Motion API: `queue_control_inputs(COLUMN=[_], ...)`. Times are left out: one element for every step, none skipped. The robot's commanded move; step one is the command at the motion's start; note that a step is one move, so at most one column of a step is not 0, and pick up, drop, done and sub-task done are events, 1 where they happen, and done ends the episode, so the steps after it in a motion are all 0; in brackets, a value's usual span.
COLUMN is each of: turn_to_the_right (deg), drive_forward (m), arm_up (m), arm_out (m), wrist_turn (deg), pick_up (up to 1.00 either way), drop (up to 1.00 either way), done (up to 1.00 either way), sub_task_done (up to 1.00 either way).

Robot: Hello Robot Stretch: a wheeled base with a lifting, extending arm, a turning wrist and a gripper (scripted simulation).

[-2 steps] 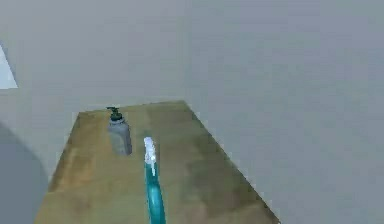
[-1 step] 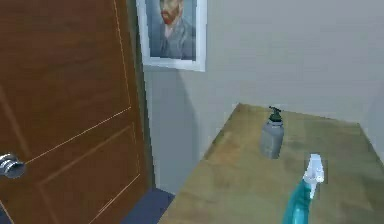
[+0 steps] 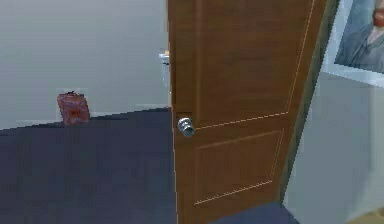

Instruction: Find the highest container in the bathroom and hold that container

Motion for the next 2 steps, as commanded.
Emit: queue_control_inputs(turn_to_the_right=[-30.0, 0.0], drive_forward=[0.00, 0.30], arm_up=[0.00, 0.00], arm_out=[0.00, 0.00], wrist_turn=[0.0, 0.0], pick_up=[0.00, 0.00], drop=[0.00, 0.00], done=[0.00, 0.00], sub_task_done=[0.00, 0.00])
